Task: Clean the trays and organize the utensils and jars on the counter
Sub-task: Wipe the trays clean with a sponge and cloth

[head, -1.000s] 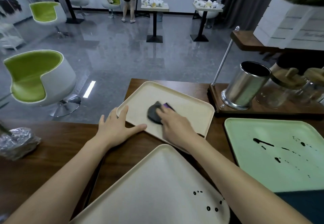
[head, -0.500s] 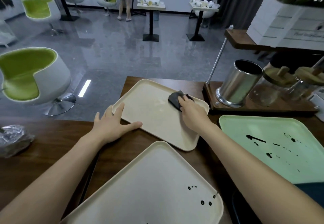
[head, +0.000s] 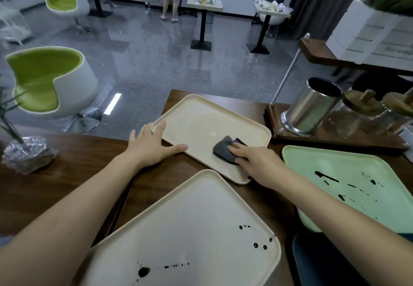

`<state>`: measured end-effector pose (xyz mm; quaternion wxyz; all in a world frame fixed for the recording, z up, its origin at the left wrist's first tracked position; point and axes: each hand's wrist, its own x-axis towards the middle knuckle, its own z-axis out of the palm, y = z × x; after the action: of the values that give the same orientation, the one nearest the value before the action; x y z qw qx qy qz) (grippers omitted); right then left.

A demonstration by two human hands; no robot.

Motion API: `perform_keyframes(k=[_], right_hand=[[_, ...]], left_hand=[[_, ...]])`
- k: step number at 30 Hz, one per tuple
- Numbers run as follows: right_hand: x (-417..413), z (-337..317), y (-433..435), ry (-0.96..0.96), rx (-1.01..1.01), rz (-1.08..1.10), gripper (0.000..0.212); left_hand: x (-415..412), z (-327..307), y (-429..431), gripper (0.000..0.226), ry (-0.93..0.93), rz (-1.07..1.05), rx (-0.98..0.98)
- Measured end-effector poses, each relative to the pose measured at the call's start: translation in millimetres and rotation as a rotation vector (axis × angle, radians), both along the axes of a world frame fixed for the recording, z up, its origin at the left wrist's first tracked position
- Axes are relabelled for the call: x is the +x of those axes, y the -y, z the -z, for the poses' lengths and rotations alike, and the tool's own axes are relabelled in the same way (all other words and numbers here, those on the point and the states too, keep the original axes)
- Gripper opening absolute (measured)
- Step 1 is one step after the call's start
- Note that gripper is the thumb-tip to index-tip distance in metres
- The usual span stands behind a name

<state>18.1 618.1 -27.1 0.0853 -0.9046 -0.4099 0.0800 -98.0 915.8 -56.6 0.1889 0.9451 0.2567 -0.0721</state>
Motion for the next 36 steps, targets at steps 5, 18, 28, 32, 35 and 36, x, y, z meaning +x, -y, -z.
perform_keyframes(k=[5,18,28,32,35,36], right_hand=[[37,14,-20,0.178,-0.130,0.215,0.043],[-59,6,-10,0.021,-0.051,-0.015,0.054],[38,17,-25,0.106,-0.049,0.230,0.049],[29,9,-38,0.050,0.084,0.184,0.046],[-2,5,-48,-0.019,0.148,0.009,0.046],[-5,1,-48,-0.049,0.159,-0.011,0.046]], left_hand=[[0,0,0,0.134,0.009,0.010,0.000],[3,12,-7,0.142,0.025,0.026,0.032],[1,5,-5,0.139,0.022,0.027,-0.026],[0,2,-3,0.139,0.031,0.020,-0.032],[-3,-2,4,0.132,0.016,-0.019,0.023],[-5,-4,8,0.128,0.021,-0.035,0.045]])
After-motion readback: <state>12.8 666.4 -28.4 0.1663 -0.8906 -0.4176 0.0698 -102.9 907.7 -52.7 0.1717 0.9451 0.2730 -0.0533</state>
